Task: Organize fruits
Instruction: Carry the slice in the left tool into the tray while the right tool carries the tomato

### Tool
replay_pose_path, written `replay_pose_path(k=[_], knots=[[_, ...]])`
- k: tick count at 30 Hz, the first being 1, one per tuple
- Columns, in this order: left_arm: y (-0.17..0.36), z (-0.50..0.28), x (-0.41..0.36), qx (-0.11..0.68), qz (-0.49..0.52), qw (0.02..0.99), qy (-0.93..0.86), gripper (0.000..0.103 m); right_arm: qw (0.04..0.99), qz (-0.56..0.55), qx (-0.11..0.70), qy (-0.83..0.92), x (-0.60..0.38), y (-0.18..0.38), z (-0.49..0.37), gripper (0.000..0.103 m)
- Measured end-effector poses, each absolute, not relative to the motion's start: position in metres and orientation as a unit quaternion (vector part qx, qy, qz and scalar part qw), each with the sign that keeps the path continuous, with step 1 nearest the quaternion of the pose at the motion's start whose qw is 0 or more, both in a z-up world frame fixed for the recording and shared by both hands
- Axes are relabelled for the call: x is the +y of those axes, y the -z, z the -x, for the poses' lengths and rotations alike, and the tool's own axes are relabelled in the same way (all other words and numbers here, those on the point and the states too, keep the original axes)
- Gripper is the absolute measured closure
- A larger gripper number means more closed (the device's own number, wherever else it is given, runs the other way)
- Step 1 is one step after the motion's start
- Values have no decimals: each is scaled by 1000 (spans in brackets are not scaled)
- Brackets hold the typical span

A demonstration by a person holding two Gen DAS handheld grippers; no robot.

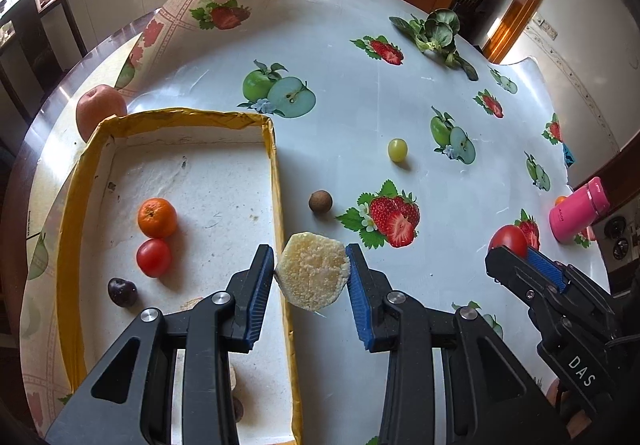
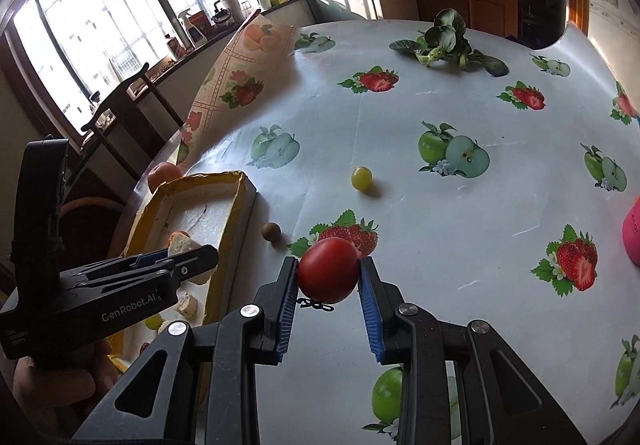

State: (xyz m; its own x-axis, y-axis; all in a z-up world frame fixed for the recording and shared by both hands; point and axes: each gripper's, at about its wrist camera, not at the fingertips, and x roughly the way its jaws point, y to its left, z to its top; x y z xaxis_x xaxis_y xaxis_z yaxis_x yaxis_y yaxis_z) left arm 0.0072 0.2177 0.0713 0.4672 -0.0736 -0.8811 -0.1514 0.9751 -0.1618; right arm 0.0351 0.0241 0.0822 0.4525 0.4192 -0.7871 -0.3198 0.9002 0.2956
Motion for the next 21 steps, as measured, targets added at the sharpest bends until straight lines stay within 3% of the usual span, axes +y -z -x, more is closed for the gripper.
replay_pose_path(k=[21], knots=[[-79,25,266,505,132,851,-54,69,841,-22,473,-263,81,-94,-10,73]])
